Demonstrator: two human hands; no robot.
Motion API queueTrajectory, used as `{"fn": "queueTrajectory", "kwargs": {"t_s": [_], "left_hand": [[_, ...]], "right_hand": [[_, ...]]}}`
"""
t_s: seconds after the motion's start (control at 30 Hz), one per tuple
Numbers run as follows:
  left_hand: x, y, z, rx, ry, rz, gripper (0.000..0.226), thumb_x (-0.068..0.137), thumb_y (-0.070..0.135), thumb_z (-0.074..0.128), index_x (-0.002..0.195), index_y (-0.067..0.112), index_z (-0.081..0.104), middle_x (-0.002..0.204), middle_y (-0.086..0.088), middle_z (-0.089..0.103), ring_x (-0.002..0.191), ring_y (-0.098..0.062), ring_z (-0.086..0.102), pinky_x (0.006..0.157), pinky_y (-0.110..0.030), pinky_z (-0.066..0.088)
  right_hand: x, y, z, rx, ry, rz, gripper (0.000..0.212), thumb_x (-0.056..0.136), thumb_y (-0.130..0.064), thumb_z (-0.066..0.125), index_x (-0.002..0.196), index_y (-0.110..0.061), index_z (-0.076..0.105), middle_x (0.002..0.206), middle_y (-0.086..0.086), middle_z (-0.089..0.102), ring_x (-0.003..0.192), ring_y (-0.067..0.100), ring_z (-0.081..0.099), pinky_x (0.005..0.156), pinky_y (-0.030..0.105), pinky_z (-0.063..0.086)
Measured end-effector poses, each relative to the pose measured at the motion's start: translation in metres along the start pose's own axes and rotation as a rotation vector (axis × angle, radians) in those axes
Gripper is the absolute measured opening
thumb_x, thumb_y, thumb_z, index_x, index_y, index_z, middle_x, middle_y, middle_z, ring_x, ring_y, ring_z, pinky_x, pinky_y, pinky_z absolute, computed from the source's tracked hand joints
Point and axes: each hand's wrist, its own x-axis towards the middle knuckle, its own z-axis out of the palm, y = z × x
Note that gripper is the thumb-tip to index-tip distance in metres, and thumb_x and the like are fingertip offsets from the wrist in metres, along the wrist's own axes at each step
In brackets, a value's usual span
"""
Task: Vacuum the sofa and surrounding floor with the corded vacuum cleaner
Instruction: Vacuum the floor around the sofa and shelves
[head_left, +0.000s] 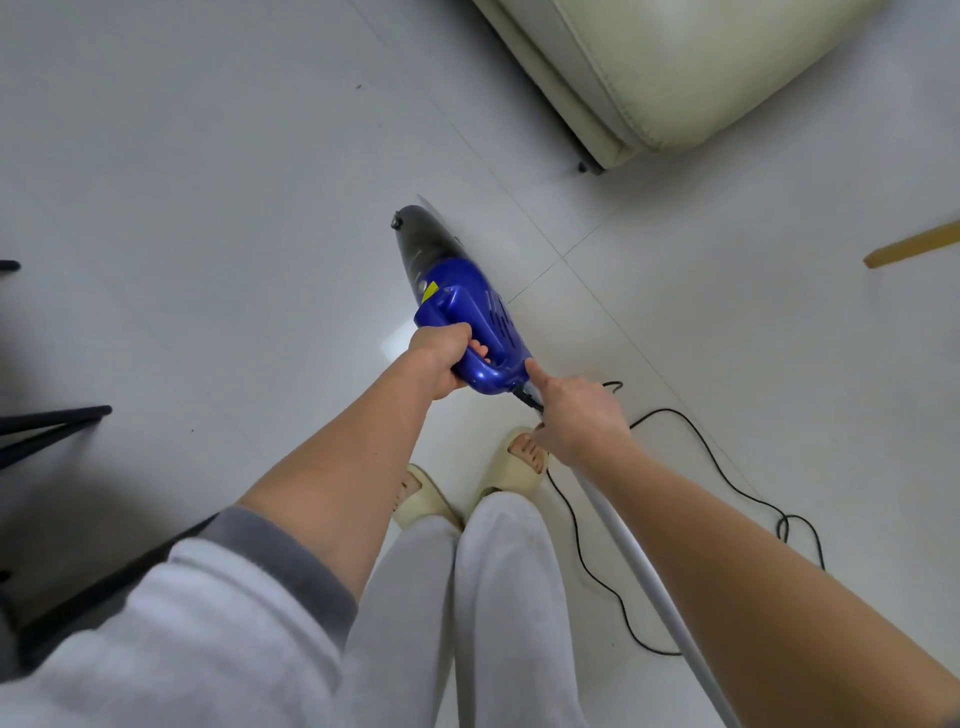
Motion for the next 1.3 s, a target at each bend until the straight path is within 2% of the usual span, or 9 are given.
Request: {"fn": "queueTrajectory", "kwargs": {"t_s": [0.17, 0.3, 0.43, 0.53, 0.7, 0.87, 1.0, 1.2, 1.3], "left_hand": [[-0.007, 0.006, 0.008, 0.052, -0.021, 0.016, 0.015, 0.087, -0.004, 0.047, 0.092, 0.007, 0.056, 0.066, -0.004, 0.056, 0.06, -0.014, 0.055, 0.07, -0.032, 0.055], [-0.009, 0.007, 0.024, 0.098, -0.038, 0.031, 0.021, 0.086, -0.004, 0.051, 0.104, 0.005, 0.058, 0.069, -0.005, 0.059, 0.063, -0.015, 0.059, 0.077, -0.035, 0.056], [-0.011, 0.006, 0.048, 0.121, -0.05, 0.048, 0.016, 0.087, -0.003, 0.051, 0.098, 0.006, 0.057, 0.068, -0.005, 0.059, 0.064, -0.016, 0.059, 0.083, -0.037, 0.056], [-0.013, 0.007, 0.069, 0.146, -0.061, 0.059, 0.011, 0.089, -0.001, 0.049, 0.09, 0.006, 0.056, 0.066, -0.004, 0.058, 0.063, -0.016, 0.057, 0.082, -0.036, 0.056], [-0.017, 0.005, 0.109, 0.211, -0.105, 0.077, 0.013, 0.091, 0.001, 0.047, 0.084, 0.008, 0.054, 0.068, -0.004, 0.058, 0.064, -0.016, 0.057, 0.08, -0.036, 0.055], [-0.021, 0.002, 0.137, 0.257, -0.145, 0.084, 0.013, 0.091, 0.001, 0.047, 0.083, 0.008, 0.054, 0.069, -0.004, 0.058, 0.065, -0.016, 0.058, 0.076, -0.035, 0.055], [-0.02, -0.004, 0.147, 0.276, -0.152, 0.084, 0.011, 0.09, 0.001, 0.049, 0.085, 0.009, 0.055, 0.071, -0.005, 0.06, 0.068, -0.017, 0.06, 0.08, -0.036, 0.056], [-0.015, -0.01, 0.143, 0.268, -0.138, 0.076, 0.01, 0.091, 0.001, 0.048, 0.088, 0.009, 0.055, 0.073, -0.005, 0.059, 0.067, -0.016, 0.059, 0.07, -0.032, 0.055], [-0.015, -0.008, 0.137, 0.3, -0.125, 0.094, 0.011, 0.092, 0.002, 0.048, 0.089, 0.009, 0.055, 0.073, -0.005, 0.057, 0.066, -0.015, 0.057, 0.071, -0.031, 0.054]], "right_hand": [[-0.004, 0.006, -0.004, 0.036, -0.005, 0.01, 0.077, 0.086, -0.013, 0.057, 0.151, -0.025, 0.016, 0.083, 0.003, 0.046, 0.081, 0.024, 0.054, 0.063, 0.033, 0.046], [-0.007, 0.019, -0.005, 0.047, 0.013, 0.043, 0.076, 0.086, -0.013, 0.055, 0.151, -0.027, 0.017, 0.078, 0.002, 0.043, 0.077, 0.023, 0.052, 0.061, 0.033, 0.043], [-0.01, 0.037, -0.005, 0.04, 0.034, 0.089, 0.076, 0.088, -0.014, 0.054, 0.152, -0.027, 0.015, 0.084, 0.004, 0.046, 0.076, 0.024, 0.05, 0.061, 0.032, 0.043], [-0.013, 0.05, -0.003, 0.066, 0.059, 0.14, 0.075, 0.088, -0.015, 0.054, 0.152, -0.028, 0.015, 0.076, 0.002, 0.041, 0.076, 0.023, 0.05, 0.059, 0.032, 0.041], [-0.02, 0.079, -0.003, 0.093, 0.083, 0.219, 0.075, 0.089, -0.016, 0.054, 0.152, -0.027, 0.015, 0.087, 0.005, 0.045, 0.078, 0.024, 0.047, 0.063, 0.032, 0.039], [-0.026, 0.103, 0.001, 0.117, 0.094, 0.253, 0.074, 0.087, -0.016, 0.056, 0.151, -0.025, 0.02, 0.089, 0.005, 0.047, 0.08, 0.025, 0.046, 0.065, 0.031, 0.039], [-0.026, 0.115, 0.004, 0.101, 0.11, 0.256, 0.071, 0.088, -0.016, 0.054, 0.15, -0.025, 0.02, 0.089, 0.004, 0.049, 0.079, 0.024, 0.048, 0.064, 0.031, 0.04], [-0.026, 0.113, 0.01, 0.125, 0.089, 0.255, 0.071, 0.089, -0.016, 0.054, 0.15, -0.025, 0.018, 0.086, 0.004, 0.046, 0.078, 0.023, 0.05, 0.063, 0.031, 0.042], [-0.024, 0.104, 0.014, 0.182, 0.063, 0.253, 0.077, 0.086, -0.015, 0.056, 0.151, -0.025, 0.016, 0.089, 0.005, 0.049, 0.08, 0.024, 0.053, 0.065, 0.032, 0.047]]}}
